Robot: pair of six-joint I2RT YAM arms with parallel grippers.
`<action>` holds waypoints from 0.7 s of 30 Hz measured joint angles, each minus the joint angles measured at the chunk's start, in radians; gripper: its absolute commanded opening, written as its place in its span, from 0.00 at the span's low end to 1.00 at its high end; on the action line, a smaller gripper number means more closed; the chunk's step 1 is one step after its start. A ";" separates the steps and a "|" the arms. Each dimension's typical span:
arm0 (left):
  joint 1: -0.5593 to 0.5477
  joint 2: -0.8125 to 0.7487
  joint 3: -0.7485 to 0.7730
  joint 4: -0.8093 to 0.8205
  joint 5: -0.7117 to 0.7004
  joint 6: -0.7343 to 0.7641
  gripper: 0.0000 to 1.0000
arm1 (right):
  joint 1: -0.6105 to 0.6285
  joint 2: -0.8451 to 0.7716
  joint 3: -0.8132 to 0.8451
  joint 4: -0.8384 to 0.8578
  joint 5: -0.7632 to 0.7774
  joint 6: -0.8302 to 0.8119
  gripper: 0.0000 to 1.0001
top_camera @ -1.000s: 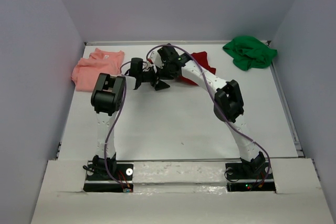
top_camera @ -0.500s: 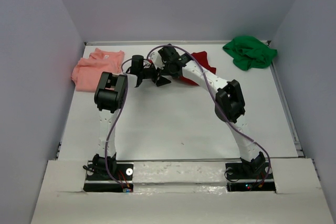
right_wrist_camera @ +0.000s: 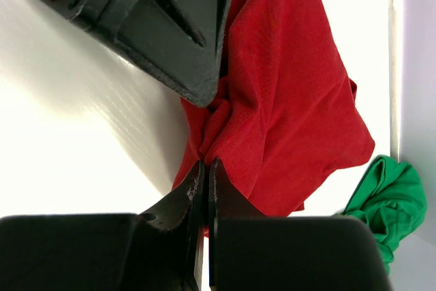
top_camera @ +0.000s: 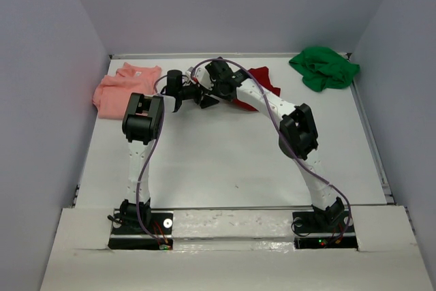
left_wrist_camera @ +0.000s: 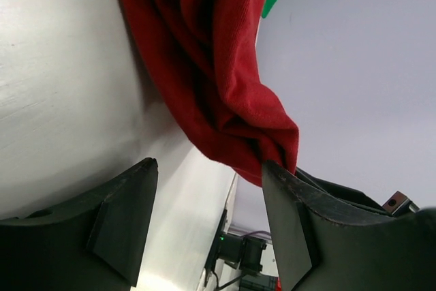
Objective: Fold and stack the t-shirts
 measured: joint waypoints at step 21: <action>-0.057 0.055 0.030 0.183 0.001 -0.172 0.71 | 0.006 0.000 0.000 -0.007 0.000 0.000 0.00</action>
